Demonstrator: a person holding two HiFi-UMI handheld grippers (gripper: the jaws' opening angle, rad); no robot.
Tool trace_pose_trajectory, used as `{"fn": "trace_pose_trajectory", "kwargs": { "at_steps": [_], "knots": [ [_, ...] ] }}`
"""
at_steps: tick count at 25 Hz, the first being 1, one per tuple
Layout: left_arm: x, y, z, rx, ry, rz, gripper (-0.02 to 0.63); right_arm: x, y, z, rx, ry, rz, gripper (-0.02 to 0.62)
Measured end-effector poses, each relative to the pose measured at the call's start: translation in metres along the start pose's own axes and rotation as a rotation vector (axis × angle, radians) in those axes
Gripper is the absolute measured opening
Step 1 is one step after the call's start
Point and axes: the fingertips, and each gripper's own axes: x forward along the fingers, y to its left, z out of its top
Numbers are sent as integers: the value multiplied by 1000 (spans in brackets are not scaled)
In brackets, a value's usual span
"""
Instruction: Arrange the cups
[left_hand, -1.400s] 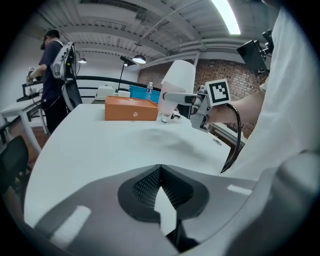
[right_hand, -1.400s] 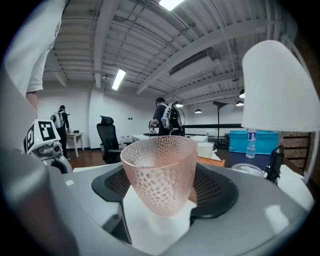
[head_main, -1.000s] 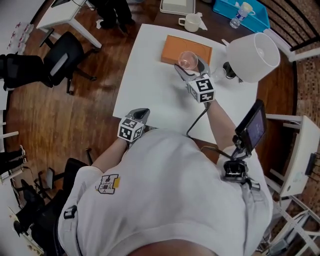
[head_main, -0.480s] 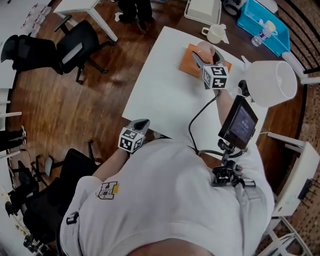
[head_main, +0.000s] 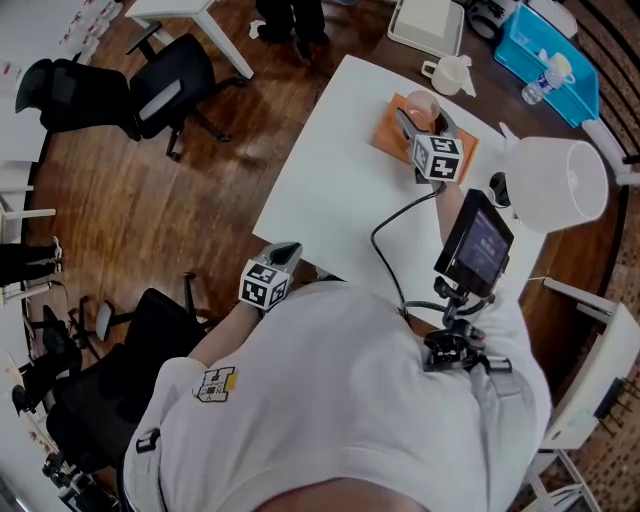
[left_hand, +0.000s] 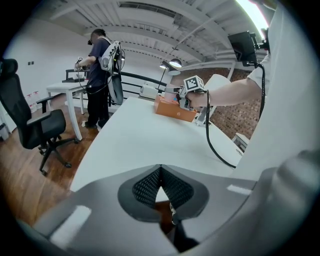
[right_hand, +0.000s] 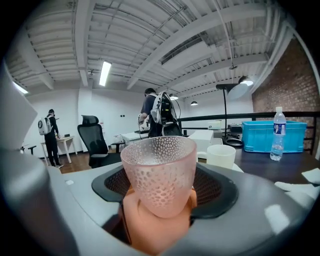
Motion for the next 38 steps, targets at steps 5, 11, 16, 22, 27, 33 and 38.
{"fn": "trace_pose_trajectory", "kwargs": {
  "at_steps": [5,11,16,22,27,33,38],
  "knots": [
    [5,-3,2,3,3,-6,0,3,-2,0,18,3,1,374],
    [5,-6,0,6,-3,-6,0,-1,0,0,16,1,11,376],
    [4,-9,-1,6,-5,-7,0,-5,-2,0,19,-2,17,377],
    [4,-3,-1,0,-8,-4,0,-1,-1,2,35,-12,34,401],
    [4,-6,3,17,-16,-19,0,-17,0,11,20,-28,17,411],
    [13,-15,12,60,-29,-72,0,-62,3,18,44,-69,-32,407],
    [29,-34,25,109,-34,-134,0,-125,17,15,76,-105,-31,385]
  ]
}}
